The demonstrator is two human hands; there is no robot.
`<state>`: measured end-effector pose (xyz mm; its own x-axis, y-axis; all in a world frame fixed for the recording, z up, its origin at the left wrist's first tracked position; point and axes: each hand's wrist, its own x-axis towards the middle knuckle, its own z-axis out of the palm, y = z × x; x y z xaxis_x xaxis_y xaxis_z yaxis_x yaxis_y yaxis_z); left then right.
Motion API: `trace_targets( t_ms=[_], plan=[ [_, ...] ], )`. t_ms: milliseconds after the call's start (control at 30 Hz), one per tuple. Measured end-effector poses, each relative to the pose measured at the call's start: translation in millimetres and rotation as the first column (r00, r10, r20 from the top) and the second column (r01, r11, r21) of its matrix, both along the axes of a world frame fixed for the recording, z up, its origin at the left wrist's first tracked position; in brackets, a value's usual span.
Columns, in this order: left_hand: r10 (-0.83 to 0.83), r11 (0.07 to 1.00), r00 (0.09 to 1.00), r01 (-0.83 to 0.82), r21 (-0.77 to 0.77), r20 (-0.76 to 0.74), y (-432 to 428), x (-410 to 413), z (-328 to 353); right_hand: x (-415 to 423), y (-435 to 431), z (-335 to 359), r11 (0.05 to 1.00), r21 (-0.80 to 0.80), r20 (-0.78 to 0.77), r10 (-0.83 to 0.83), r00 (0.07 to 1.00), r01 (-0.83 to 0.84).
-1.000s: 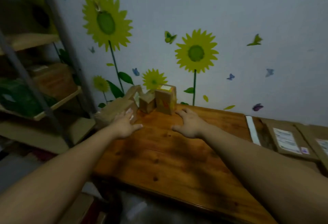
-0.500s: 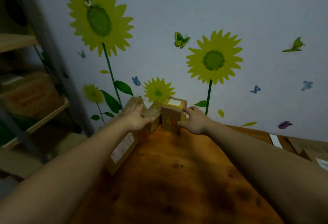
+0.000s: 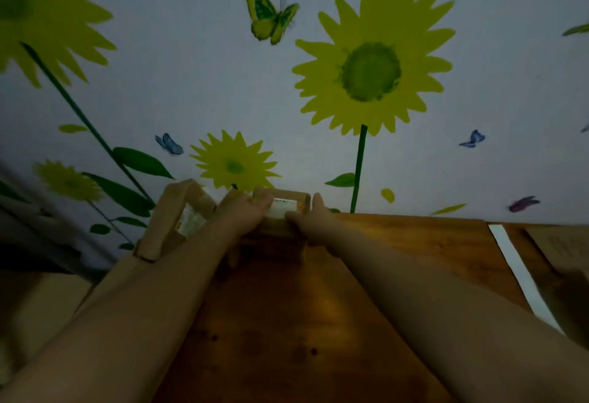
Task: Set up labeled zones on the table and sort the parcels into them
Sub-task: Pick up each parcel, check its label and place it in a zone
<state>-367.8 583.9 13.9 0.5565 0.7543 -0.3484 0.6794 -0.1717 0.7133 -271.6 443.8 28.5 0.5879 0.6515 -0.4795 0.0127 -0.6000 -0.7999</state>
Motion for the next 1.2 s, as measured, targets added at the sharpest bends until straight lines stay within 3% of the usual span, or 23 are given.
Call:
trace_targets(
  t_ms=[100, 333, 400, 533, 700, 867, 1000, 1200],
  plan=[
    [0.096, 0.979, 0.995, -0.089, -0.181, 0.028, -15, -12, 4, -10, -13, -1, 0.997, 0.008, -0.094, -0.071, 0.993, 0.072],
    [0.125, 0.957, 0.947, -0.036, -0.289, 0.296, -91, -64, 51, -59, -59, 22, 0.975, 0.132, 0.075, -0.191, 0.979, 0.181],
    [0.096, 0.944, 0.947, 0.011, -0.33, 0.306, -102, -88, 56, -83, -77, 31, 0.964, 0.195, 0.089, -0.202, 0.975, 0.182],
    [0.036, 0.943, 0.897, 0.115, -0.312, 0.44, -123, -143, 70, -138, -110, 51, 0.937, 0.304, 0.194, -0.237, 0.952, 0.172],
    [-0.003, 0.96, 0.746, 0.189, -0.207, 0.666, -153, -198, 92, -199, -151, 75, 0.87, 0.476, 0.206, -0.252, 0.946, 0.128],
    [-0.087, 0.972, 0.696, 0.215, -0.091, 0.713, -186, -228, 115, -232, -183, 100, 0.857, 0.508, 0.349, -0.299, 0.888, 0.089],
    [-0.178, 0.967, 0.649, 0.256, 0.008, 0.74, -225, -232, 131, -240, -223, 119, 0.806, 0.588, 0.315, -0.306, 0.898, 0.068],
    [-0.245, 0.922, 0.568, 0.386, 0.009, 0.786, -311, -202, 146, -231, -319, 136, 0.762, 0.634, 0.312, -0.407, 0.859, 0.131]
  ],
)
